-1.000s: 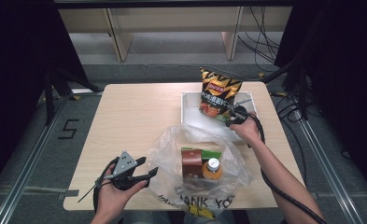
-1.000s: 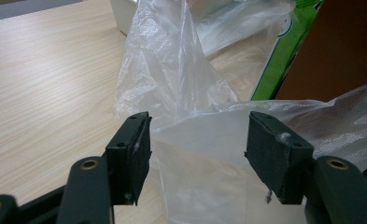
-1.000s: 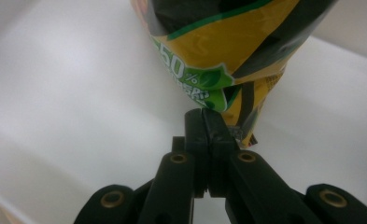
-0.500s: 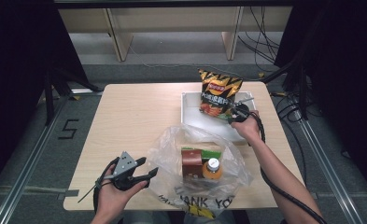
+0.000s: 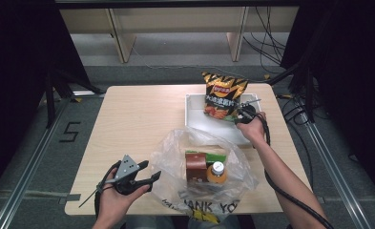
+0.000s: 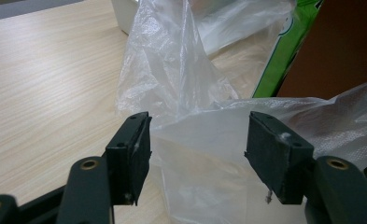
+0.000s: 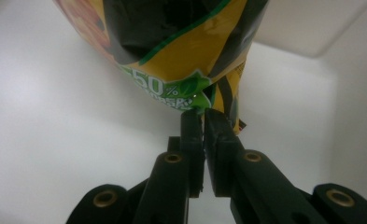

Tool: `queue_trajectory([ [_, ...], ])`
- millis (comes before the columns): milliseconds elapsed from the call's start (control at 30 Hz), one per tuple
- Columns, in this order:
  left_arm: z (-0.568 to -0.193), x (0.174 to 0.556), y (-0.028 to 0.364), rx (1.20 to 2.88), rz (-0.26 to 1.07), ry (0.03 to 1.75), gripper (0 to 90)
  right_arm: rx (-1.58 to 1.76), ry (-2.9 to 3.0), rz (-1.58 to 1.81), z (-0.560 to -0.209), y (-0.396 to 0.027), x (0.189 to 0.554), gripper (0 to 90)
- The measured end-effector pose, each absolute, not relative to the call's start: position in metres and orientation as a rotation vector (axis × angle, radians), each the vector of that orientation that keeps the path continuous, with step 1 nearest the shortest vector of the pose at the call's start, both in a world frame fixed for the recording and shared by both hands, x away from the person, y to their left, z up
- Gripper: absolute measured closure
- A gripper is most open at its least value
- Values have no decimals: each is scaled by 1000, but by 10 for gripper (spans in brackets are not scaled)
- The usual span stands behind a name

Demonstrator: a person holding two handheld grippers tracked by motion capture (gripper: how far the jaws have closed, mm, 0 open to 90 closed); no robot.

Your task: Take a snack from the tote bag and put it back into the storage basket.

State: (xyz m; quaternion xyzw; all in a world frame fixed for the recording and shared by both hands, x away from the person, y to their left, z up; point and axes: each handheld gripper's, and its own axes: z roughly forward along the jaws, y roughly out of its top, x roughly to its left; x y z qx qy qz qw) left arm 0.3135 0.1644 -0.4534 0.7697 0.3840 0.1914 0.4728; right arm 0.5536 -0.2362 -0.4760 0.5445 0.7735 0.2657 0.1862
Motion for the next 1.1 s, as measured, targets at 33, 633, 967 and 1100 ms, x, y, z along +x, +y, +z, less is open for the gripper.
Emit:
queue_trajectory([
  [33,-453,313,164,1884,469,940,396,1525,2174,752,-476,-237,553,864],
  [633,-453,314,163,1868,460,942,397,1493,2136,816,-468,-238,543,870],
  [967,-454,314,162,1875,456,937,397,1473,2205,839,-472,-231,544,900],
  [1100,-454,314,163,1870,459,946,397,1478,2202,829,-474,-232,548,900],
])
